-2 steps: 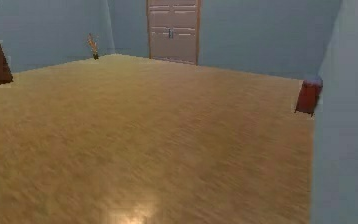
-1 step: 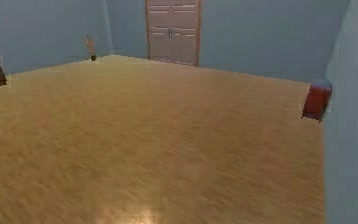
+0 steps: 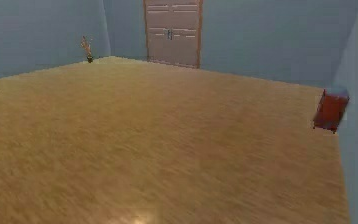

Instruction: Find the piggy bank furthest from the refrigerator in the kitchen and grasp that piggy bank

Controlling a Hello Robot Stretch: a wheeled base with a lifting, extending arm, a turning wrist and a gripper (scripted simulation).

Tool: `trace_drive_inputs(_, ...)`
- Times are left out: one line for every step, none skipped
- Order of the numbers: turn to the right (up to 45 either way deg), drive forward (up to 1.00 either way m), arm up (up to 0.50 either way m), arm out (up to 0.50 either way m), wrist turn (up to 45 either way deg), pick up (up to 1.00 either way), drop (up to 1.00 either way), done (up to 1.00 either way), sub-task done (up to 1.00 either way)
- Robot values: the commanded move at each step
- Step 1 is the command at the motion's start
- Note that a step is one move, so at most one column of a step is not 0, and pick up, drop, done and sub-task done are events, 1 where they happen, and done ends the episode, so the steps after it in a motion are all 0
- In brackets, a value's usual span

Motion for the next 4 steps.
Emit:
trace_drive_inputs(-39.0,0.00,0.00,0.00,0.0,0.00,0.00,0.00,0.00)
trace_drive_inputs(0.0,0.55,0.00,0.00,0.0,0.00,0.00,0.00,0.00)
trace_drive_inputs(-42.0,0.00,0.00,0.00,0.0,0.00,0.00,0.00,0.00)
trace_drive_inputs(0.0,0.40,0.00,0.00,0.0,0.00,0.00,0.00,0.00)
